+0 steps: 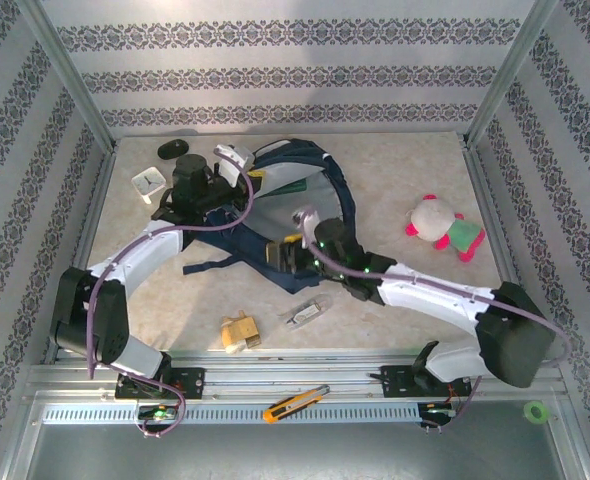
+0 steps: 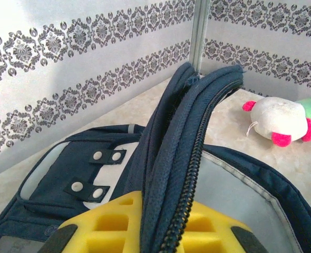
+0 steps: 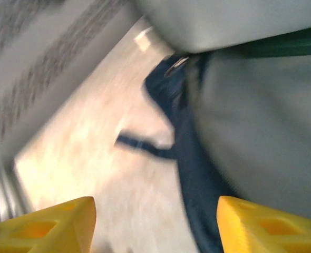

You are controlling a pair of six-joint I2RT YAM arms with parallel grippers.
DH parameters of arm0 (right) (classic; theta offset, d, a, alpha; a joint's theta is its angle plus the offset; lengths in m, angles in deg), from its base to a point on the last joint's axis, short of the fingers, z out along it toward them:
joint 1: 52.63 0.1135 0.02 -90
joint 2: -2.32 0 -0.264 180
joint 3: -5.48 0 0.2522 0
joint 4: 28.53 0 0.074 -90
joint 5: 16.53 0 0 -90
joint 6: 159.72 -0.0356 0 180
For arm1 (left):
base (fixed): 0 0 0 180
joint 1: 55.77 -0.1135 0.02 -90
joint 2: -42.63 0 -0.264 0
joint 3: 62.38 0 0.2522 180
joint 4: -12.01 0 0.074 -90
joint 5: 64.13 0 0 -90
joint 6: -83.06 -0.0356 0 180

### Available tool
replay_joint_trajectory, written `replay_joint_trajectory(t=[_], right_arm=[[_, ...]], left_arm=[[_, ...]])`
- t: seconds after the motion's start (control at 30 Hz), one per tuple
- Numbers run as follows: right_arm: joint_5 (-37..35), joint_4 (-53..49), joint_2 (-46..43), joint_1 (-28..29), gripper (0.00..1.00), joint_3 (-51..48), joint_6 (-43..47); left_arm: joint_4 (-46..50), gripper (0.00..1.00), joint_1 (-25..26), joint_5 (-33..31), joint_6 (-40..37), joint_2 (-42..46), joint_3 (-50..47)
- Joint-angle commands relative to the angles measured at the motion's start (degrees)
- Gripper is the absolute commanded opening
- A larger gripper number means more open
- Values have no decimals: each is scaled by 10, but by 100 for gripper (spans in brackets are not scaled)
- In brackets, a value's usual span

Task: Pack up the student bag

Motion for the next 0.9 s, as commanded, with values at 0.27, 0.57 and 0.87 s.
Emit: replay_joint_trajectory(t=[0.27,0.57,0.87], right_arm=[[183,-61,29,91,78,-20,393],[153,-118,199,140,91,95,529],[147,-158,268,144,98,148,586]], left_arm=[[22,1,0,-9,21,36,-14],[28,1,1,2,21,30,-3],[35,1,1,2,17,32,-5]])
